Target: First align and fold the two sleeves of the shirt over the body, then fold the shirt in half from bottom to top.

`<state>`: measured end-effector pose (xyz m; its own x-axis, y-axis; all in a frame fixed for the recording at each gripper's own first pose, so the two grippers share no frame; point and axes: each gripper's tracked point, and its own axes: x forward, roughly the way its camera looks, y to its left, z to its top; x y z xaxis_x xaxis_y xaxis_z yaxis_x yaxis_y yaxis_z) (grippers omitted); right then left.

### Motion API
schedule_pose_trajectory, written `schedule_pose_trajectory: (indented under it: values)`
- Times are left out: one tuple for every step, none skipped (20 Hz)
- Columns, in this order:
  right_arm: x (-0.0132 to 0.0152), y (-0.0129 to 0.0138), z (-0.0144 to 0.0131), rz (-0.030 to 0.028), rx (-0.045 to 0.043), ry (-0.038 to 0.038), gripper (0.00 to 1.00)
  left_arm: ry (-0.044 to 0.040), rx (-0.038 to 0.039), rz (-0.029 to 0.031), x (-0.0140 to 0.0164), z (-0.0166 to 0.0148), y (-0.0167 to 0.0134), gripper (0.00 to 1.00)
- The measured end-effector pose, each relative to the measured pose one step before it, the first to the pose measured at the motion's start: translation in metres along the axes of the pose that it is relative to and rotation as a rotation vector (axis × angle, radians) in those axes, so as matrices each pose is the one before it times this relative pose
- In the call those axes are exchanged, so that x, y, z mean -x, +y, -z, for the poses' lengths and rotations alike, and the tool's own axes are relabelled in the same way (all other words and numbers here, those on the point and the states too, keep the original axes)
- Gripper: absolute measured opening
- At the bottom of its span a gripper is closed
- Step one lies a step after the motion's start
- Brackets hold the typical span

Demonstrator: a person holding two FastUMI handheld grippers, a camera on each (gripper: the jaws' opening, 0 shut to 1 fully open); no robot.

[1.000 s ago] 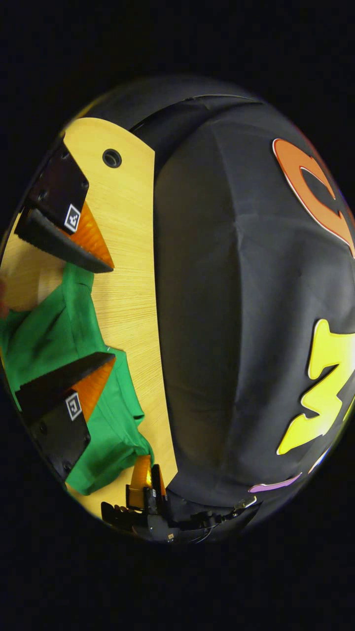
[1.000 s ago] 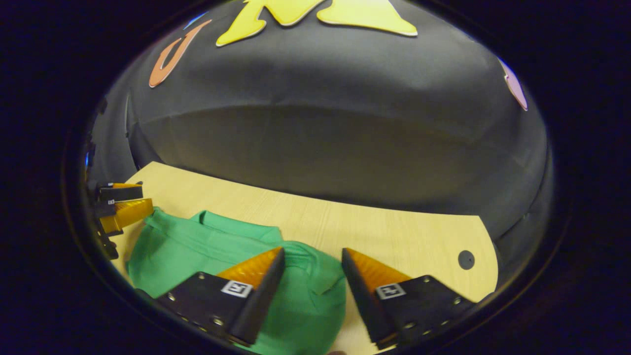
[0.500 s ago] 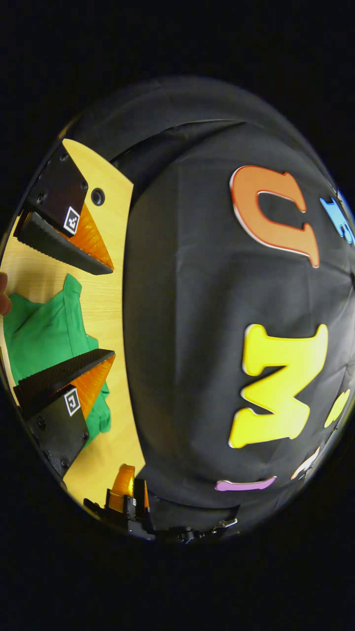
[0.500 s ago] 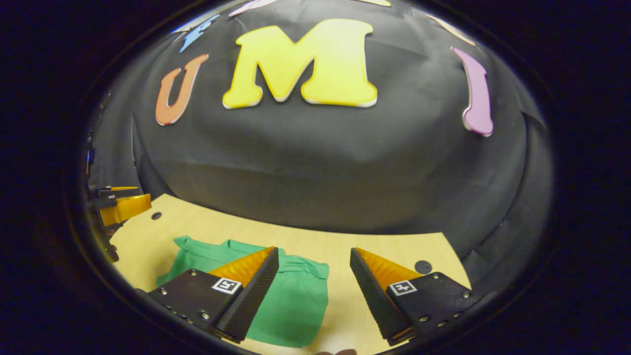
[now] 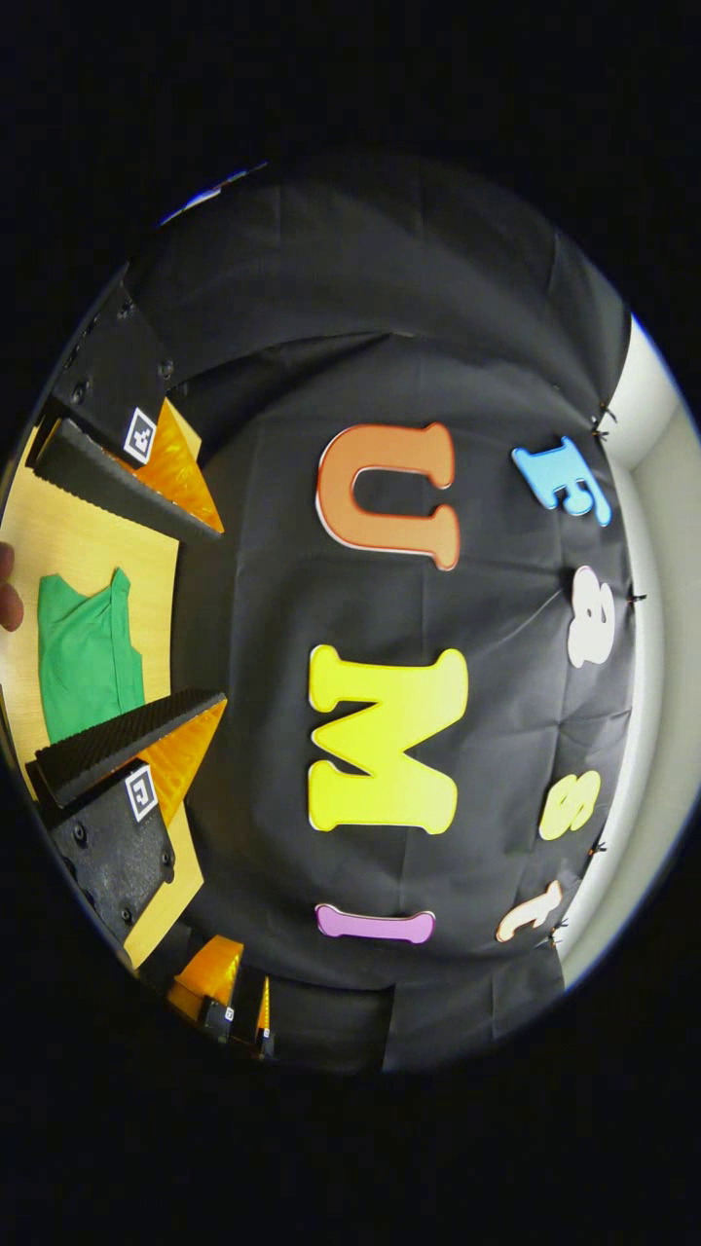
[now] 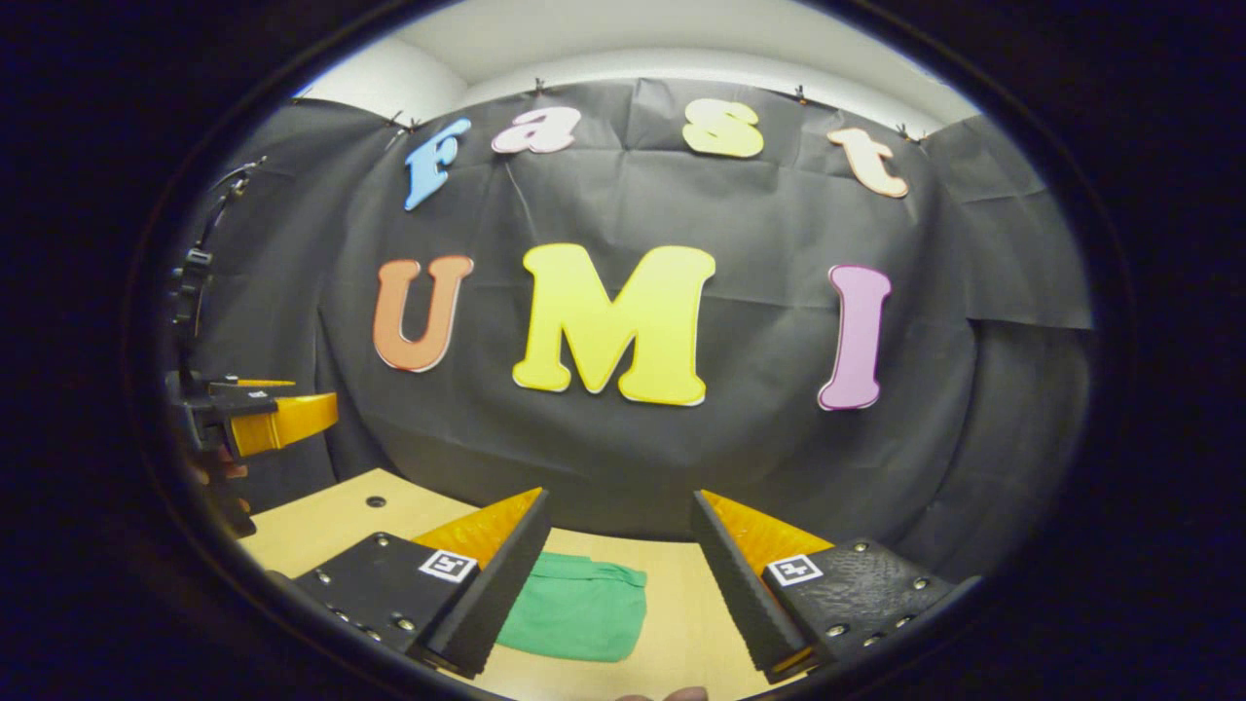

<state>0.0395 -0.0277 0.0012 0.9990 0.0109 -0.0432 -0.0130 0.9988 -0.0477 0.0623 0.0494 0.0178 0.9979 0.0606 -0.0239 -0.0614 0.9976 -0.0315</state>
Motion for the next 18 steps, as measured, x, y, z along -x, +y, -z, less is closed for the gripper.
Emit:
schedule_pose_trajectory:
  values:
    - [0.01327,0.00127,-0.00335,0.01403,0.00708,-0.00652,0.93,-0.01486,0.00647,-0.01286,0.01381,-0.00644,0.00153,0.89]
    - [0.01115,0.00202,-0.00683,0.01029,0.00203,-0.02347,0.93,-0.01677,0.00938,0.00026,0.01315,-0.00756,-0.00206,0.96]
    - [0.01119,0.00463,-0.00792,0.00044,-0.00359,-0.01937,0.92,-0.01244,0.00872,0.01166,0.01327,-0.00600,-0.00540,0.89]
    - [0.01227,0.00374,-0.00288,-0.00401,0.00248,-0.01219,0.92,-0.01355,-0.00288,0.01389,0.00847,-0.00531,-0.00710,0.98]
    - [0.00846,0.00377,-0.00266,-0.00709,0.00165,-0.00650,0.92,-0.01002,-0.01059,0.00368,0.00841,-0.00437,-0.00334,0.98]
    - [0.00661,0.00359,-0.00096,-0.00427,-0.00063,0.00082,0.92,0.00263,-0.00397,0.00671,0.00779,0.00080,-0.00350,0.98]
    - [0.00573,0.00224,0.00112,-0.00230,0.00014,0.00787,0.92,0.00395,0.00536,0.01122,0.00684,0.00170,-0.00510,0.98]
    - [0.00514,0.00332,0.00117,-0.00520,-0.00071,0.00609,0.93,-0.00227,0.00063,0.01141,0.00634,-0.00149,-0.00471,0.98]
    - [0.00304,0.00014,0.00334,0.00712,0.00105,0.00687,0.92,0.00010,-0.00024,0.00221,0.00440,-0.00051,-0.00197,0.98]
    - [0.00213,-0.00222,0.00221,0.02383,0.00111,0.00762,0.92,-0.00237,-0.00275,0.00736,0.00272,-0.00058,-0.00411,0.98]
    - [0.00544,0.00263,0.00192,0.01153,-0.00190,0.00651,0.94,0.00207,-0.00104,0.01128,0.00288,0.00074,-0.00414,0.98]
    - [-0.00098,0.00822,0.00156,-0.01991,0.00842,-0.00478,0.93,-0.00581,-0.00642,0.00803,0.00138,-0.00019,-0.00380,0.98]
    - [-0.00158,0.00072,0.00070,-0.00713,0.01133,-0.00467,0.94,-0.01247,-0.01406,0.00057,-0.00104,-0.00231,0.00001,0.98]
    - [-0.00130,-0.00004,-0.00120,0.00136,-0.00235,-0.00646,0.93,-0.00472,-0.00754,0.00388,-0.00029,-0.00169,-0.00168,0.98]
    - [-0.00209,0.00197,-0.00221,-0.00997,-0.00988,-0.00986,0.93,-0.00300,-0.00419,0.00674,-0.00146,0.00014,-0.00125,0.98]
    - [0.00052,-0.00110,-0.00259,-0.00182,-0.00142,-0.00727,0.94,0.00061,-0.00523,-0.00137,-0.00053,0.00041,-0.00081,0.98]
    - [0.00252,-0.00361,-0.00228,0.00772,0.00507,-0.00587,0.93,-0.00248,-0.00742,-0.00596,-0.00143,-0.00061,0.00141,0.98]
    - [0.00040,-0.00267,-0.00118,0.00892,-0.00346,-0.00279,0.93,-0.00083,-0.01074,-0.00881,-0.00092,0.00029,0.00296,0.98]
